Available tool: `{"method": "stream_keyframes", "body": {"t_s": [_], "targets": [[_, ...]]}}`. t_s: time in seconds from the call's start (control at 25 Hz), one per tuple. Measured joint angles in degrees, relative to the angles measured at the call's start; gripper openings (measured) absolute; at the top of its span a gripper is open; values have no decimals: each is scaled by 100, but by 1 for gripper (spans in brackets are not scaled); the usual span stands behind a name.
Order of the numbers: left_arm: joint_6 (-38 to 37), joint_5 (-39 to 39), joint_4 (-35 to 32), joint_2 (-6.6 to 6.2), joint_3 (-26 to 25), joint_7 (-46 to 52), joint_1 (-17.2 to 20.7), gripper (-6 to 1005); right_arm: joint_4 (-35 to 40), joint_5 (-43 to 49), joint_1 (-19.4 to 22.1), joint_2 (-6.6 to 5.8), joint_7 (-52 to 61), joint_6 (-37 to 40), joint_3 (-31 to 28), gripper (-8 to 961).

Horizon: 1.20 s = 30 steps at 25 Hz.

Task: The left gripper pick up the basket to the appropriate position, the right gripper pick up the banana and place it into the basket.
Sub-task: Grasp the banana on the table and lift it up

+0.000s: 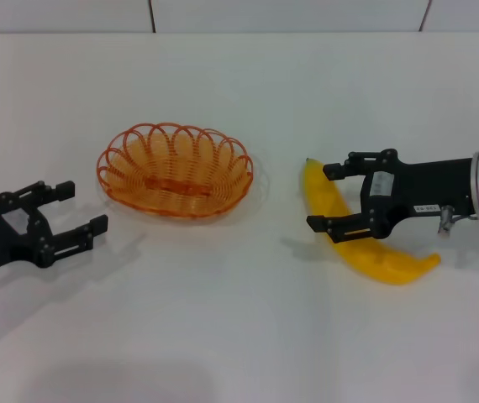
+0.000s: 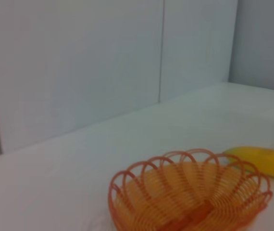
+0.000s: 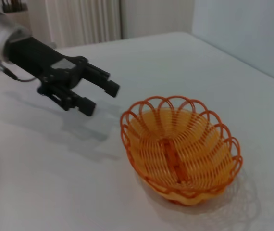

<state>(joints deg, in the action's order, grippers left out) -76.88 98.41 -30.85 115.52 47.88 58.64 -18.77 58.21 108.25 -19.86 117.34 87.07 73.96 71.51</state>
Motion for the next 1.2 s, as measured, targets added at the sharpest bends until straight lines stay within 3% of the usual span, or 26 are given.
{"method": "stream_keyframes", "body": {"t_s": [0.24,0.56,0.88,1.2], "targets": [[-39,73,0,-4,-28,-42,103,785,1554,730,597,-7,1375,-475,898,860],[-1,73,1,-8,-34,-42,107,785,2356,2108,589,-12,2877,-209,1376,862],[9,73,8,-7,1,-36,82,785,2593,2551,502,-22,3259,211,1499,864],[10,72,9,1,-5,-43,66,784,2242,2810,248,-19,3326,86,1736,868]]}}
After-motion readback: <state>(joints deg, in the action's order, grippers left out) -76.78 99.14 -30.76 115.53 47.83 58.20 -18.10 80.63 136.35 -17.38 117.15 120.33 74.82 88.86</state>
